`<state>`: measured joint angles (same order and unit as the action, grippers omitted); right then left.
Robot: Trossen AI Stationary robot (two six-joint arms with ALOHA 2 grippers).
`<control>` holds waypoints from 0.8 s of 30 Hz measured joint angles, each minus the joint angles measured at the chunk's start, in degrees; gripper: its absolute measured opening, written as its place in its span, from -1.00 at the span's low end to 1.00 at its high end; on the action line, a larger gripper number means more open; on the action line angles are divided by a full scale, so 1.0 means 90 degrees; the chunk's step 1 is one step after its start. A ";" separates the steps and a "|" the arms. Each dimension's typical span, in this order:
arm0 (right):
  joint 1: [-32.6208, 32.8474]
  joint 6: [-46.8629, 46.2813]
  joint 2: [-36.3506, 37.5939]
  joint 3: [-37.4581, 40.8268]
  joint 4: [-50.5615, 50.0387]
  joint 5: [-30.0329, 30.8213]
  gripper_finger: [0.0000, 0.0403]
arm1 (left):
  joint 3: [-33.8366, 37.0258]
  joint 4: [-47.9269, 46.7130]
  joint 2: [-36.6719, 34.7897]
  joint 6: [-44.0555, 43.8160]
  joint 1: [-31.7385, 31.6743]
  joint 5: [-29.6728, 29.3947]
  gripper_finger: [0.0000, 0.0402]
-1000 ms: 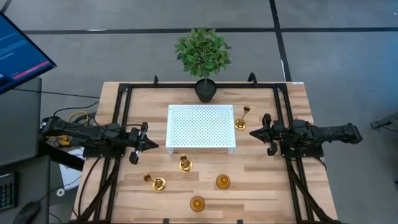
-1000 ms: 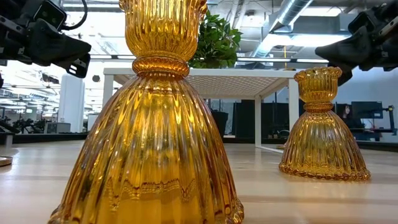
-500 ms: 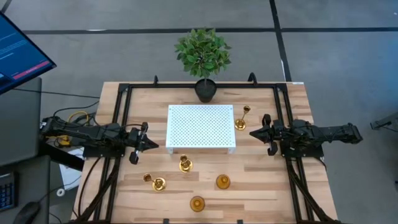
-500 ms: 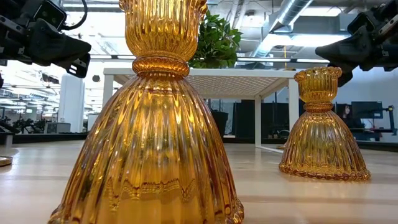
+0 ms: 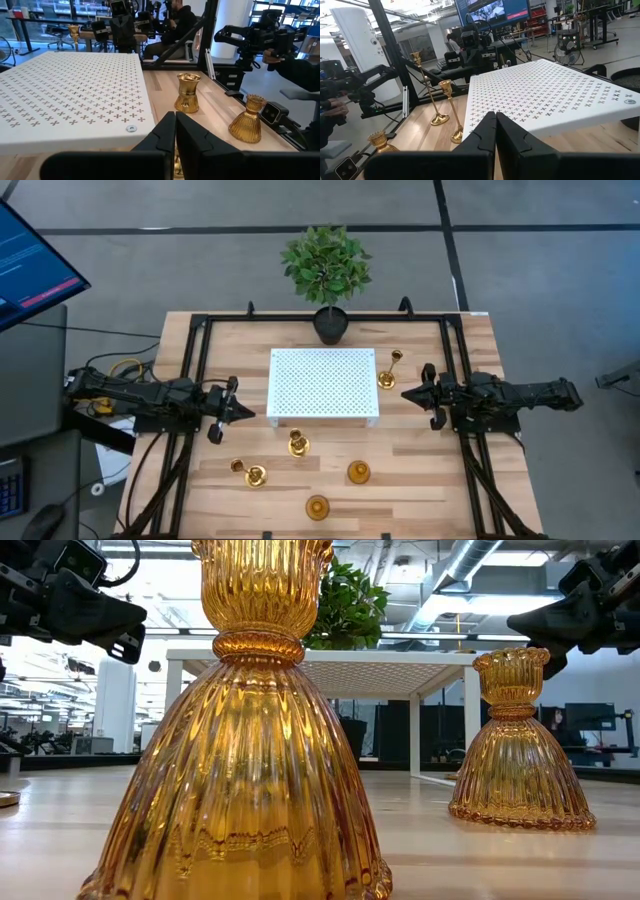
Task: Pick & Place candle stick holders
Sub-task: Put the bottom left gold candle holder on the shelf
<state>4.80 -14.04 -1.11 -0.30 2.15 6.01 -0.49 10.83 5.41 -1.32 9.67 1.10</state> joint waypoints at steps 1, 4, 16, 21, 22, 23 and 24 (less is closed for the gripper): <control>0.0000 0.0000 0.0000 0.0000 0.0000 -0.0001 -1.00 | 0.0000 0.0005 0.0000 0.0000 0.0000 0.0000 -0.94; 0.0000 0.0000 0.0001 0.0000 0.0000 -0.0001 -1.00 | 0.0000 0.0023 0.0000 0.0000 0.0000 0.0000 -0.94; 0.0000 -0.0015 -0.0001 0.0000 0.0180 0.0000 -1.00 | 0.0001 0.0047 0.0000 0.0000 0.0000 -0.0001 -0.94; 0.0005 0.0050 -0.0001 -0.0076 0.0292 0.0011 -1.00 | 0.0000 0.0050 0.0000 -0.0053 0.0000 -0.0002 -0.94; 0.0005 0.0125 0.0001 -0.0088 0.0403 0.0011 -1.00 | 0.0000 0.0052 0.0000 -0.0056 0.0000 -0.0002 -0.94; 0.0005 0.0200 0.0001 -0.0097 0.0467 0.0011 -1.00 | 0.0000 0.0054 0.0000 -0.0058 0.0000 0.0000 -0.94; 0.0007 0.0252 0.0001 -0.0100 0.0494 0.0013 -1.00 | 0.0000 0.0062 0.0000 -0.0061 0.0000 0.0000 -0.94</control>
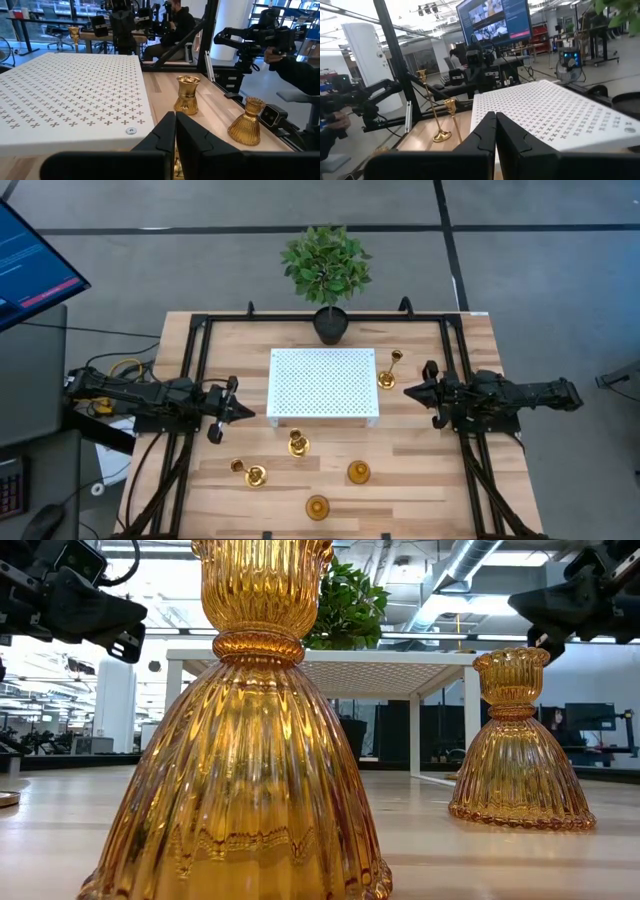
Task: Pick & Place candle stick holders
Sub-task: Put the bottom left gold candle holder on the shelf
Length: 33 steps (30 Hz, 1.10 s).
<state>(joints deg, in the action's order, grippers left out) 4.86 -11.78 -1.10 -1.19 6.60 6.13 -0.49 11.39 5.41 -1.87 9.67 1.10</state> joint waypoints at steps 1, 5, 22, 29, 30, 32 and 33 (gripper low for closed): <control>0.0007 0.0013 -0.0002 0.0000 -0.0003 0.0000 -1.00 | 0.0000 0.0010 0.0000 -0.0008 0.0000 -0.0001 -0.94; 0.0153 0.0015 -0.0002 0.0000 -0.0016 0.0017 -1.00 | 0.0000 0.0032 0.0000 -0.0011 0.0000 -0.0001 -0.94; 0.0724 0.0142 -0.0081 -0.0029 -0.0417 0.1195 -1.00 | 0.0000 0.0035 0.0000 0.0008 0.0000 0.0000 -0.94; 0.1211 0.0137 -0.0662 -0.0032 -0.0089 0.2189 -1.00 | 0.0000 0.0035 0.0000 0.0008 0.0000 -0.0002 -0.94; 0.1298 0.0137 -0.0804 -0.0034 0.0094 0.2269 -1.00 | 0.0000 0.0035 0.0000 0.0008 0.0002 0.0000 -0.94; 0.1487 0.0139 -0.1168 -0.0039 0.0489 0.2375 -1.00 | 0.0000 0.0035 0.0000 0.0008 0.0000 -0.0002 -0.94; 0.1584 0.0157 -0.1338 -0.0039 0.0693 0.2407 -1.00 | 0.0000 0.0035 0.0000 0.0008 0.0000 0.0000 -0.94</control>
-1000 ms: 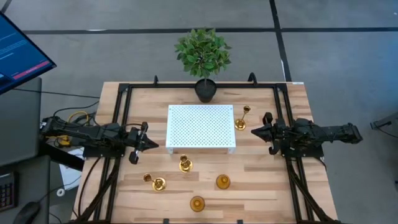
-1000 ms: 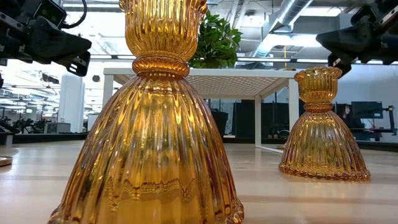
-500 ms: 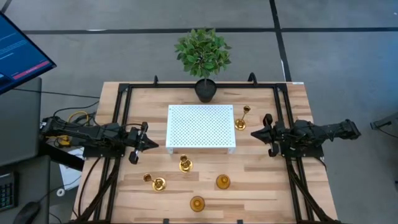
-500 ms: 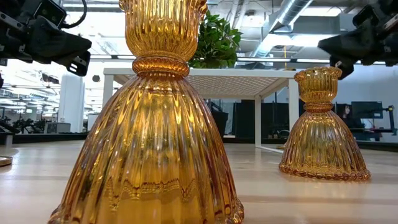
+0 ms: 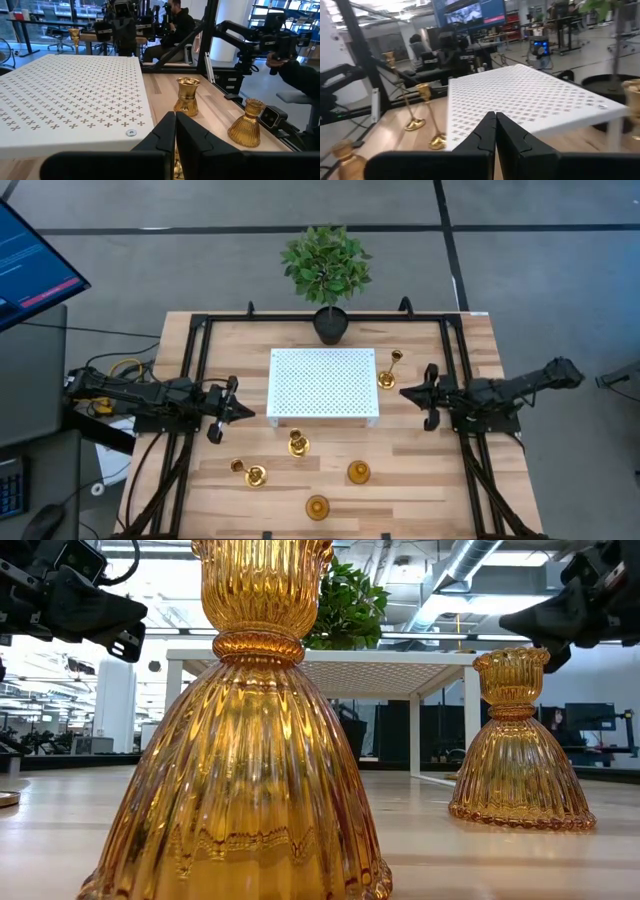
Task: Pick & Place candle stick holders
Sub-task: Put the bottom left gold candle holder on the shelf
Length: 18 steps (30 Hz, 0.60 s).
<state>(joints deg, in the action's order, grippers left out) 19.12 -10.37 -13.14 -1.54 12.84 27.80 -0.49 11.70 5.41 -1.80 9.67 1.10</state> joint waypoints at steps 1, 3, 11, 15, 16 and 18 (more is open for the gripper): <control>0.0093 0.0057 -0.0161 0.0000 0.0231 0.0053 -1.00 | 0.0000 0.0000 0.0000 0.0000 0.0002 0.0000 -0.94; 0.0267 0.0179 -0.0494 -0.0002 0.0604 0.0140 -1.00 | 0.0001 0.0000 0.0000 0.0000 0.0001 -0.0001 -0.94; 0.0674 0.0196 -0.1178 -0.0002 0.1191 0.0603 -1.00 | 0.0000 -0.0007 0.0000 -0.0112 0.0000 0.1940 -0.98; 0.0714 0.0194 -0.1200 -0.0002 0.1254 0.0636 -1.00 | 0.0000 -0.0019 0.0040 -0.0384 0.0002 0.3296 -0.96; 0.0709 0.0196 -0.1200 -0.0002 0.1263 0.0636 -1.00 | 0.0000 -0.0027 0.0067 -0.0384 0.0002 0.3520 -0.96; 0.0709 0.0196 -0.1200 -0.0002 0.1289 0.0636 -1.00 | 0.0000 -0.0029 0.0201 -0.0382 0.0002 0.3718 -0.97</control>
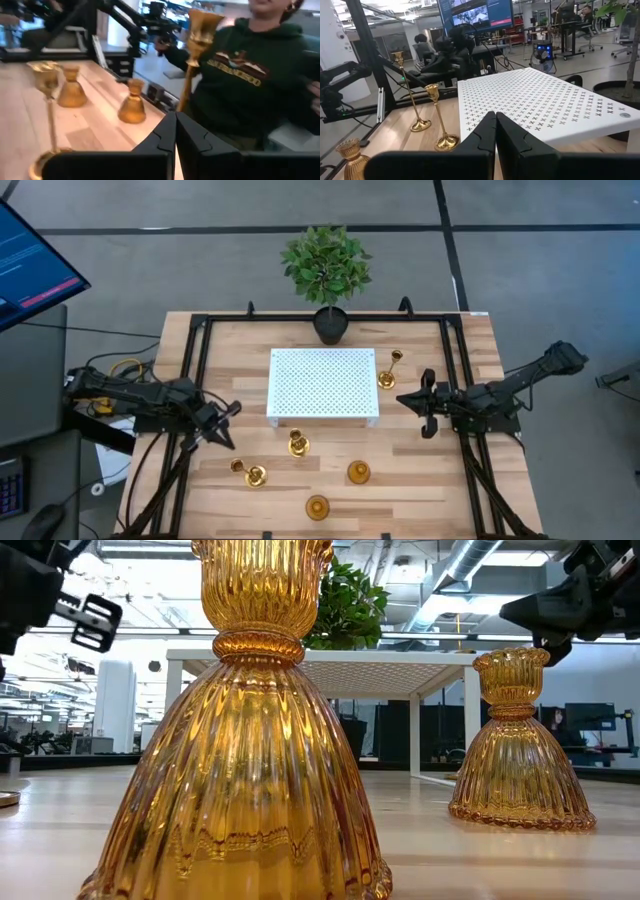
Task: Pick & Place candle stick holders
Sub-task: Put the bottom left gold candle holder on the shelf
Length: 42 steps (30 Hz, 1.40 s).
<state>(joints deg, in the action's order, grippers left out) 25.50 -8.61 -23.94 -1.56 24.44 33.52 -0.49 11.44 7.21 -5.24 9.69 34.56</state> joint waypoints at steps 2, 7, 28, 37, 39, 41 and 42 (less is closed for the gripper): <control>-0.0001 -0.0002 0.0000 0.0000 0.0004 0.0000 -1.00 | 0.0000 0.0000 0.0197 0.0001 0.0000 -0.0003 -0.97; 0.0000 -0.0002 0.0000 0.0000 0.0009 0.0000 -1.00 | 0.0000 0.0016 0.0828 0.0033 0.0000 -0.0051 -0.92; -0.0007 -0.0218 0.0000 0.0001 0.0013 -0.0002 -1.00 | 0.0000 0.2023 0.2926 0.0034 0.0813 -0.0291 -0.40; -0.0007 -0.0218 0.0000 0.0002 0.0013 -0.0002 -1.00 | -0.0005 0.2958 0.3717 0.0028 0.1168 -0.0890 -0.37; -0.0007 -0.0220 0.0000 0.0002 0.0013 -0.0002 -1.00 | -0.0007 0.3270 0.3877 0.0028 0.1252 -0.0888 -0.38; -0.0007 -0.0220 0.0001 0.0002 0.0013 -0.0002 -1.00 | -0.0007 0.3462 0.4030 0.0025 0.1318 -0.0896 -0.38; -0.0007 -0.0220 0.0000 0.0002 0.0012 -0.0002 -1.00 | -0.0007 0.3570 0.4108 0.0028 0.1352 -0.0942 -0.38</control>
<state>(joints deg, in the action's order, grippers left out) 25.43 -10.59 -23.94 -1.54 24.55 33.50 -0.56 43.57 44.19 -4.99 21.86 26.08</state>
